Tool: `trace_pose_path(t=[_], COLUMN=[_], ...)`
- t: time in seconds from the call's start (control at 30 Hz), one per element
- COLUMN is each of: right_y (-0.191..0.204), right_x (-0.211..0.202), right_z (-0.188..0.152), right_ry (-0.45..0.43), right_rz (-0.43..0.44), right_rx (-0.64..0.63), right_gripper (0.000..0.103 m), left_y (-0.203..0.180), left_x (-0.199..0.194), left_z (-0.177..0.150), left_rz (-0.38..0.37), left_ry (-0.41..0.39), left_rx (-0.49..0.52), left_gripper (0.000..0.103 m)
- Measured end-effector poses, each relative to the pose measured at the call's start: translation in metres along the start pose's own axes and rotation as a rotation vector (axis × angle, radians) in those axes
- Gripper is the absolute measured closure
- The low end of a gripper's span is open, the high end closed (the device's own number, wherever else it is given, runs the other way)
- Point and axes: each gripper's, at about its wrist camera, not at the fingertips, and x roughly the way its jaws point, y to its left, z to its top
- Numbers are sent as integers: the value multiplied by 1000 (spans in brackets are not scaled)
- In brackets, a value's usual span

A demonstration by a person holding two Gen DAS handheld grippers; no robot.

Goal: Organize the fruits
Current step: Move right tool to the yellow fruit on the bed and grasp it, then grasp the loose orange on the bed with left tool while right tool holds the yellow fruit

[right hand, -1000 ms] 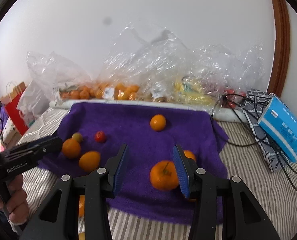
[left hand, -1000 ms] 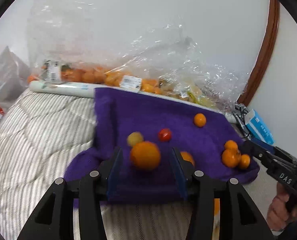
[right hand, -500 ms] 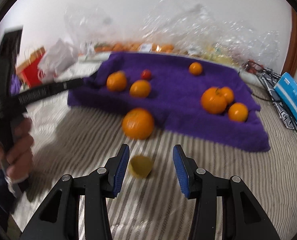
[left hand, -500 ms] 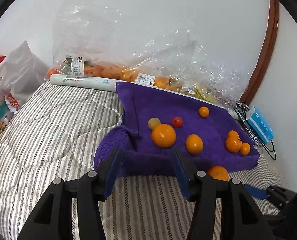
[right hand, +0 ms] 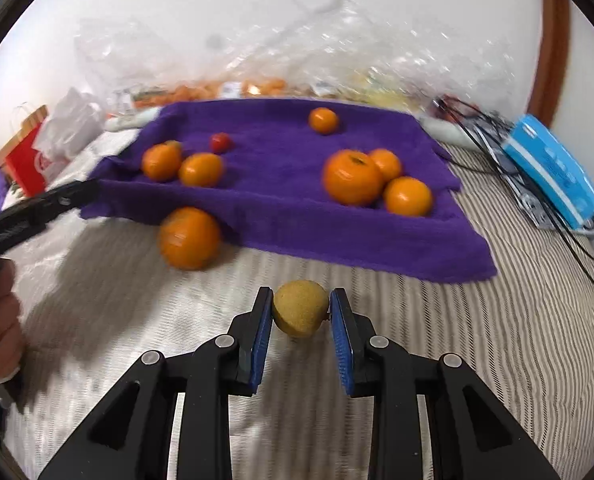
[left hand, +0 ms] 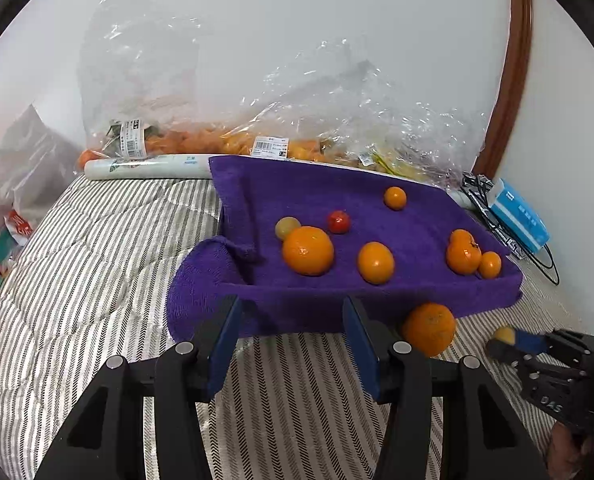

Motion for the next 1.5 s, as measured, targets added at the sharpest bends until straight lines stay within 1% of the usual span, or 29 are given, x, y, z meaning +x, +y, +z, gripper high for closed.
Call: trace_pose_path(t=[0.03,0.1,0.13,0.37,0.5,0.57,0.7,0.77,0.87,0.97,1.07,1.2,1.3,1.5], right_y=[-2,-4,-4,4,-7,-10,-5,-6,-12,-20,-34,-54,-64,-87], right_x=[5,4,6,7,7,7,8,7,5,1,-1,-4,-6,-7], right_z=[-1,0,0,1,2,2,3,2,1,0,-1,-4,-5,-9], right_ry=[31,19,27,30,25,23,26,24,16,-2,-13,-15,-15,-11], right_rz=[8,32,40,4,60,74,55,62,77,38,21,5,-31,-16], right_rx=[12,24,23,-9,45,67,42,43,60,66,87,119,111,151], right_gripper=[74,73,74,73,73,73,74,74,74,74,74,74,74,74], left_y=[-1,0,1,2,3,4,1,0,4,7,5,-7,-21,-53], left_x=[1,3,4,8,9,10,12,10,9,7,1,-2,0,9], left_z=[0,0,0,0,0,0,-1,-2,-3,-7,-11,-15,-18,-18], left_rz=[-2,-3,-3,-11,-17,-21,-33,-37,-32,-27,-27,-51,-91,-122], left_ry=[5,17,21,36,43,49,66,58,60,68,60,64,91,117], left_rx=[1,-5,-10,-22,-24,-33,-10,-5,-24,-47,-51,-30,-19,26], left_gripper=[53,53,53,53,53,54,55,55,55,55,53,53,53,53])
